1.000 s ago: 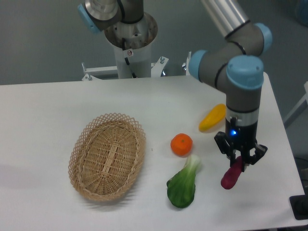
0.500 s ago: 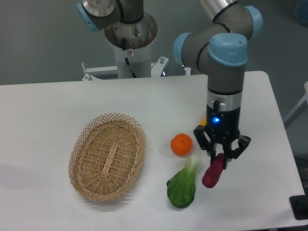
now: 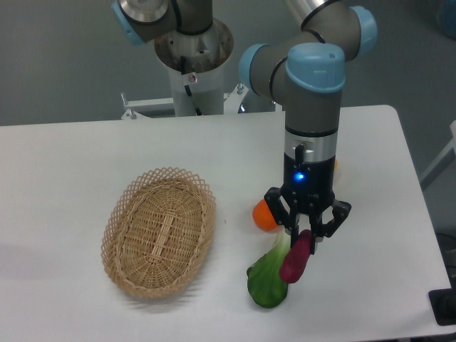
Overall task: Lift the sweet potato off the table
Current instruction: 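Lift the held sweet potato up and move it toward the basket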
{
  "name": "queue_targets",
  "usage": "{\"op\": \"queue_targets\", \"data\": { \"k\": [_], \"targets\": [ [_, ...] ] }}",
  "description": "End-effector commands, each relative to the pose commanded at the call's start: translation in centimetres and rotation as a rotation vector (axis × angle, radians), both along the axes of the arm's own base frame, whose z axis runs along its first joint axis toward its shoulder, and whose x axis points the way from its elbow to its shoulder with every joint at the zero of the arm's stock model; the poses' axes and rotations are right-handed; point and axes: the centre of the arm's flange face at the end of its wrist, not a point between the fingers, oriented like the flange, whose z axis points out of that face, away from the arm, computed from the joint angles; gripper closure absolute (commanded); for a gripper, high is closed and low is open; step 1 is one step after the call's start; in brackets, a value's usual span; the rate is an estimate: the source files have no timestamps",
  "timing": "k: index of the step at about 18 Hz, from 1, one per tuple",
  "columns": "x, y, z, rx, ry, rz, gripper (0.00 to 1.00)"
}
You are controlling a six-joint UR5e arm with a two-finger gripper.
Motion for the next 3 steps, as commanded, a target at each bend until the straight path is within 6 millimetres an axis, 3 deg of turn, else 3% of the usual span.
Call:
{"op": "queue_targets", "data": {
  "k": [3],
  "targets": [
    [-0.05, 0.04, 0.0, 0.0, 0.002, -0.001, 0.79]
  ]
}}
